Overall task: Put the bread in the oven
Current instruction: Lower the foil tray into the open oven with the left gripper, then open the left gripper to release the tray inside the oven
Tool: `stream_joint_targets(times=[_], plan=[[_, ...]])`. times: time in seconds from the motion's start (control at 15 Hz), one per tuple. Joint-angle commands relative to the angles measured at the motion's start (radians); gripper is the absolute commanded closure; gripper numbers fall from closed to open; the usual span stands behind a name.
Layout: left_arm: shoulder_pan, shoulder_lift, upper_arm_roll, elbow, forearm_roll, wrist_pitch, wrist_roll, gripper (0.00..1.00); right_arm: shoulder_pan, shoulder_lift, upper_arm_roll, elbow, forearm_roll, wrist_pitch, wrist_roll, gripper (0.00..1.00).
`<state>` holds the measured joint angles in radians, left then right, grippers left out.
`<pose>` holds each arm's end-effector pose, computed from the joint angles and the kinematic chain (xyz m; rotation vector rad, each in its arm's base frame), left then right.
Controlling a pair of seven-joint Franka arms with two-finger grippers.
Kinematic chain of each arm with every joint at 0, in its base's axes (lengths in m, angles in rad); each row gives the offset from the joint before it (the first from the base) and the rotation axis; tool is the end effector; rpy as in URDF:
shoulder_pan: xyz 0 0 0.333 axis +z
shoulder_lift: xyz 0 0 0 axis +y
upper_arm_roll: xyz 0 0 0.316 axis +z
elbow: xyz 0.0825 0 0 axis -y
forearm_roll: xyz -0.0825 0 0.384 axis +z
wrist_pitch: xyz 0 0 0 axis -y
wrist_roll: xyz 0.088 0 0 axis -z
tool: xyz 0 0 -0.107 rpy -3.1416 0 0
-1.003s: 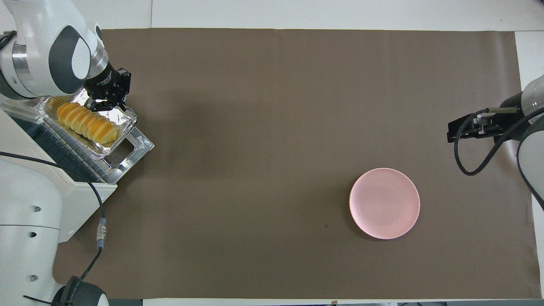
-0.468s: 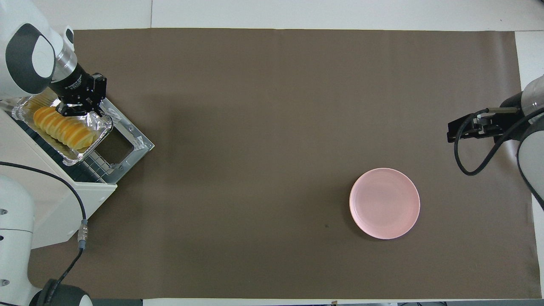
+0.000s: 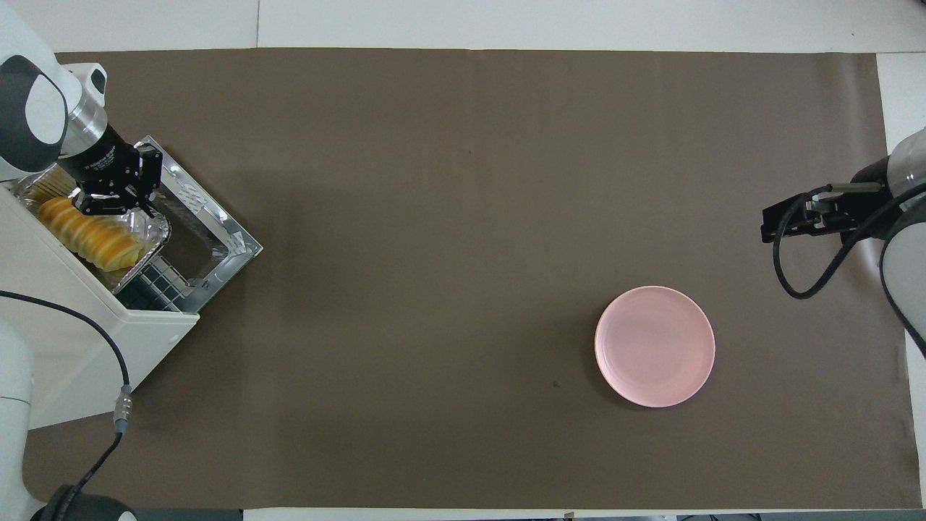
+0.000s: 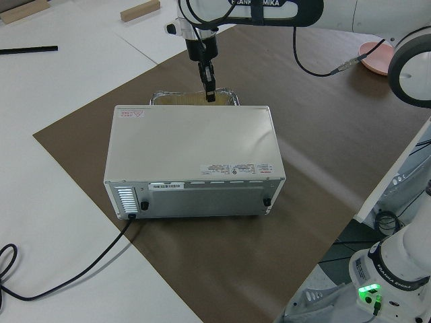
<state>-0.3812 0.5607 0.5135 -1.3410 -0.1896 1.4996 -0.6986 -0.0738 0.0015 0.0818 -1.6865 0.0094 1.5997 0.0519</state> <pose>0.6651 -0.0003 0.4106 -2.6891 -1.1803 0.4385 0.5522 0.0054 0.5716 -3.1309 0.0698 0.1387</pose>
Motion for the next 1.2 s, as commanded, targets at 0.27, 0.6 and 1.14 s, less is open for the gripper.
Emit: stream_joint_targets(times=[0.27, 0.6, 1.14], plan=[[-0.012, -0.059, 0.005, -0.092, 0.039, 0.001, 0.024, 1.00, -0.023, -0.021, 0.016, -0.022, -0.016, 0.000, -0.024, 0.00], [-0.013, -0.088, 0.005, -0.145, 0.072, 0.007, 0.027, 1.00, -0.023, -0.021, 0.016, -0.022, -0.016, 0.000, -0.024, 0.00], [-0.018, -0.102, 0.003, -0.179, 0.088, 0.021, 0.028, 1.00, -0.023, -0.021, 0.016, -0.022, -0.016, 0.000, -0.024, 0.00]])
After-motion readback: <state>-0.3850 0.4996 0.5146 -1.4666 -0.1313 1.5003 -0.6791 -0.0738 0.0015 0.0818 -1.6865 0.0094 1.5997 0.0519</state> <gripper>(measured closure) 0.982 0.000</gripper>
